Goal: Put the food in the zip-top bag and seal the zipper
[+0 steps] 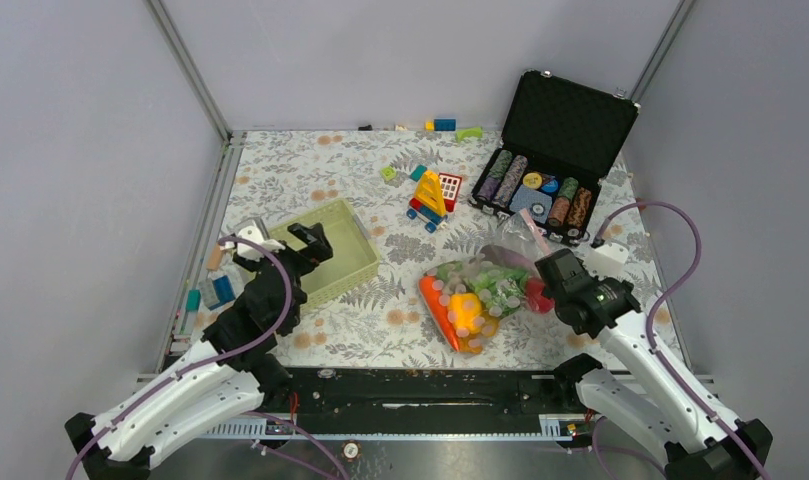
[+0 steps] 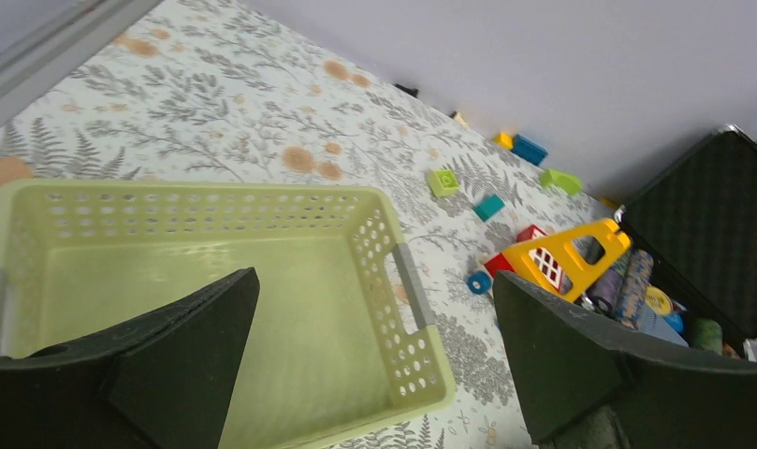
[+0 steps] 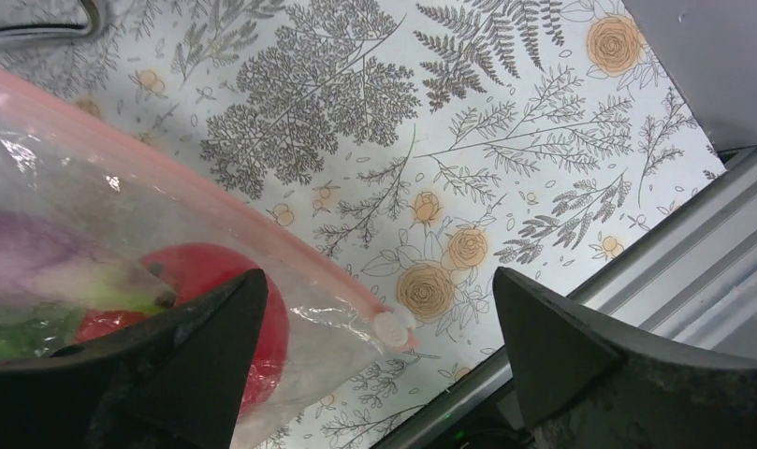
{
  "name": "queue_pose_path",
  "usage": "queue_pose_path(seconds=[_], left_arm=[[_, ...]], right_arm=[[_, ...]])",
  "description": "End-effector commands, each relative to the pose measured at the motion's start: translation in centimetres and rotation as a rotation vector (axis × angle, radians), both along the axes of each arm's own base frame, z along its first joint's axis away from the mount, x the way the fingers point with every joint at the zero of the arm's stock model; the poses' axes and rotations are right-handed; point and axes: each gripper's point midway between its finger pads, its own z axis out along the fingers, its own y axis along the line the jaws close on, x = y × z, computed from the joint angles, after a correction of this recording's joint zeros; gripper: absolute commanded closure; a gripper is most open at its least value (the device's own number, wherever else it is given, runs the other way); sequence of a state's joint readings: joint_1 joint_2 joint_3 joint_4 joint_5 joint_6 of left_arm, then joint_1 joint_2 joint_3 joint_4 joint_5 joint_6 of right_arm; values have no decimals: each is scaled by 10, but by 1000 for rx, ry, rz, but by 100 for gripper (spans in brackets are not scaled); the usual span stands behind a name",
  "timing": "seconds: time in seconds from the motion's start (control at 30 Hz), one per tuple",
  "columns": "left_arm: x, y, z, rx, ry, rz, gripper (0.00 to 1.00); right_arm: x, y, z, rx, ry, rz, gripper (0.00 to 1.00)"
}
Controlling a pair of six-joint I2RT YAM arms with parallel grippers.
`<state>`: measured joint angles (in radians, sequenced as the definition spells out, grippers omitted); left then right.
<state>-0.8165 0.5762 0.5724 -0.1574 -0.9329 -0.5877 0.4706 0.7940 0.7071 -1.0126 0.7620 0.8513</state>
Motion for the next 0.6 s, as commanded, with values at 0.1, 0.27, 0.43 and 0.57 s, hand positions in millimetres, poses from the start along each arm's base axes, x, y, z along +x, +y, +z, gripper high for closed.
queue_pose_path(seconds=[0.1, 0.27, 0.43, 0.57], left_arm=[[-10, 33, 8, -3, -24, 136, 1], [-9, 35, 8, 2, -28, 149, 1], [-10, 35, 12, 11, -31, 144, 1], [-10, 35, 16, 14, -32, 137, 1]], right_arm=[[17, -6, 38, 17, -207, -48, 0], [35, 4, 75, 62, -354, 40, 0], [44, 5, 108, 86, -503, 59, 0], [47, 1, 126, 76, -577, 61, 0]])
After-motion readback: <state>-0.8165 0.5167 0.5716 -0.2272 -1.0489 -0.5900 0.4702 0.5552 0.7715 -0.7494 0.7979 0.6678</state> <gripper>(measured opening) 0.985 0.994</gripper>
